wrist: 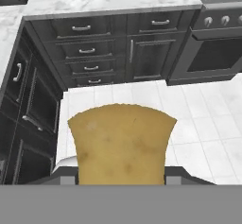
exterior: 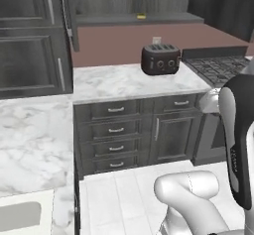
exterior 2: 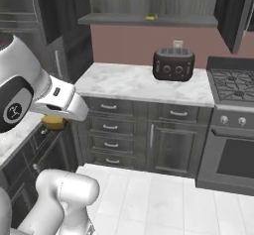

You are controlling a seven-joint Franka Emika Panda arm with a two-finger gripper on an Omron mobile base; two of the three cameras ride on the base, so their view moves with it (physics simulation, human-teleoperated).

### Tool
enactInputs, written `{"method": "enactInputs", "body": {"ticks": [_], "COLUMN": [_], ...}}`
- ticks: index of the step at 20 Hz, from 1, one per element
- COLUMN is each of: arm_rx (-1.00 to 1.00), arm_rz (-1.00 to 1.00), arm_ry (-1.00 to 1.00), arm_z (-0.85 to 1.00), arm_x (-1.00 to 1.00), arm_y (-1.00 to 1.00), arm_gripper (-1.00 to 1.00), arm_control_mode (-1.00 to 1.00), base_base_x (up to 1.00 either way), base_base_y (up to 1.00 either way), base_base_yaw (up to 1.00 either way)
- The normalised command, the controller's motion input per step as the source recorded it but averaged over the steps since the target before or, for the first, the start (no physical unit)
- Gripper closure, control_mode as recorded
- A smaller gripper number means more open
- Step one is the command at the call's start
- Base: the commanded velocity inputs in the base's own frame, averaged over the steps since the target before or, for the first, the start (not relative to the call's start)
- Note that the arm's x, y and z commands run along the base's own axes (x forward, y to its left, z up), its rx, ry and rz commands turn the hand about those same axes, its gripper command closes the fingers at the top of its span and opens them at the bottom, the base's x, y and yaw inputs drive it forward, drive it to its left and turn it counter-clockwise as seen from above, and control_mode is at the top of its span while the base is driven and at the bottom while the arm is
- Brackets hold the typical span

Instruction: Pick up the sponge and sponge from the sink, and place them back in the cabinet, and close the cabinet doors.

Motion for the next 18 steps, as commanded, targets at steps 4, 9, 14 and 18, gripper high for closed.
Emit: {"method": "enactInputs", "body": {"ticks": [4,9,14,18], "arm_rx": [0.0,0.0,0.0,0.0], "arm_rz": [0.0,0.0,0.0,0.0], "arm_ry": [0.0,0.0,0.0,0.0], "arm_z": [0.0,0.0,0.0,0.0], "arm_x": [0.0,0.0,0.0,0.0], "arm_y": [0.0,0.0,0.0,0.0], "arm_gripper": [1.0,1.0,1.0,1.0], "arm_control_mode": [1.0,1.0,1.0,1.0], "base_base_x": [0.66,0.66,0.55,0.52], "base_base_y": [-0.16,-0.14,-0.2,-0.2], "base_base_yaw": [-0.05,-0.05,-0.1,-0.11]}}
